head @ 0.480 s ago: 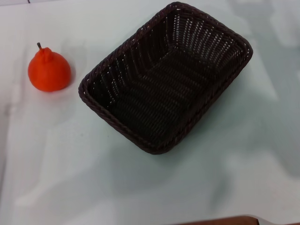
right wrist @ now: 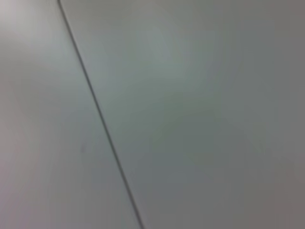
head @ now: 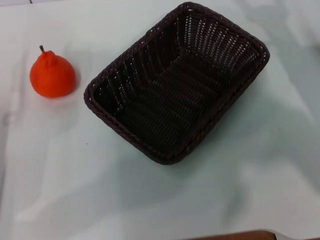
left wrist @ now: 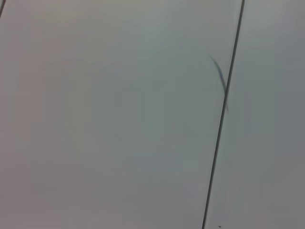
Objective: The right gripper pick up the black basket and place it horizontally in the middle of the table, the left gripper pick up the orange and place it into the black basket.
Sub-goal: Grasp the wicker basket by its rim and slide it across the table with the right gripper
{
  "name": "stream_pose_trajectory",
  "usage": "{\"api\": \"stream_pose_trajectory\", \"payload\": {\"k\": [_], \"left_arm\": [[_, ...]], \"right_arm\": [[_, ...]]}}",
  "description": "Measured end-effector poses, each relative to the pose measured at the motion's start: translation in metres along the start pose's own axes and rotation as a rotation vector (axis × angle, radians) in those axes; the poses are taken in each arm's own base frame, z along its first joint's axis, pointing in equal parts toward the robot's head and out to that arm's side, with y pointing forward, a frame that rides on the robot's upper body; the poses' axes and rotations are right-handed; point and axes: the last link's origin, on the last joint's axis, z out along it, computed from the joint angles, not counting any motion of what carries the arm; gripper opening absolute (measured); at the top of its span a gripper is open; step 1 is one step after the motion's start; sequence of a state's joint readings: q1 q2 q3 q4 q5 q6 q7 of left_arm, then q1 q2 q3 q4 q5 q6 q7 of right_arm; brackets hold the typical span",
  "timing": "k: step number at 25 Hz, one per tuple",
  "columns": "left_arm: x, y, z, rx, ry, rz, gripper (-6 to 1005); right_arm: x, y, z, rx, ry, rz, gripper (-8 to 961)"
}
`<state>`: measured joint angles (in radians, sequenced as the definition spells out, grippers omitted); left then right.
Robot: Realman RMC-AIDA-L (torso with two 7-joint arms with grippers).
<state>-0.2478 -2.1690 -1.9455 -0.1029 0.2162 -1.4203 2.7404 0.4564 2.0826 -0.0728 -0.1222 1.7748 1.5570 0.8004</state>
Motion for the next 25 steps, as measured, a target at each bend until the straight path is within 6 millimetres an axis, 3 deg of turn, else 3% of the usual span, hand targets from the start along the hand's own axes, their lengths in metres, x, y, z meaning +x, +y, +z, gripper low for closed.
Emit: {"api": "stream_pose_trajectory", "payload": {"k": [4, 9, 15, 19, 25], "left_arm": [[0.000, 0.001, 0.001, -0.003, 0.001, -0.001, 918], [-0.001, 0.001, 0.001, -0.001, -0.005, -0.002, 918], [-0.002, 0.001, 0.001, 0.000, -0.011, -0.003, 918], [-0.002, 0.001, 0.001, 0.000, -0.012, -0.004, 918], [-0.003, 0.001, -0.001, 0.002, -0.017, -0.015, 918]], "right_arm": [[0.015, 0.017, 0.004, 0.080, -0.170, 0.075, 901], [0.048, 0.032, 0.024, 0.115, -0.484, 0.091, 888], [0.082, 0.008, 0.060, 0.192, -0.903, 0.082, 873], [0.086, -0.007, 0.083, 0.208, -1.092, 0.067, 863], [0.076, -0.010, 0.105, 0.120, -1.237, -0.014, 848]]}}
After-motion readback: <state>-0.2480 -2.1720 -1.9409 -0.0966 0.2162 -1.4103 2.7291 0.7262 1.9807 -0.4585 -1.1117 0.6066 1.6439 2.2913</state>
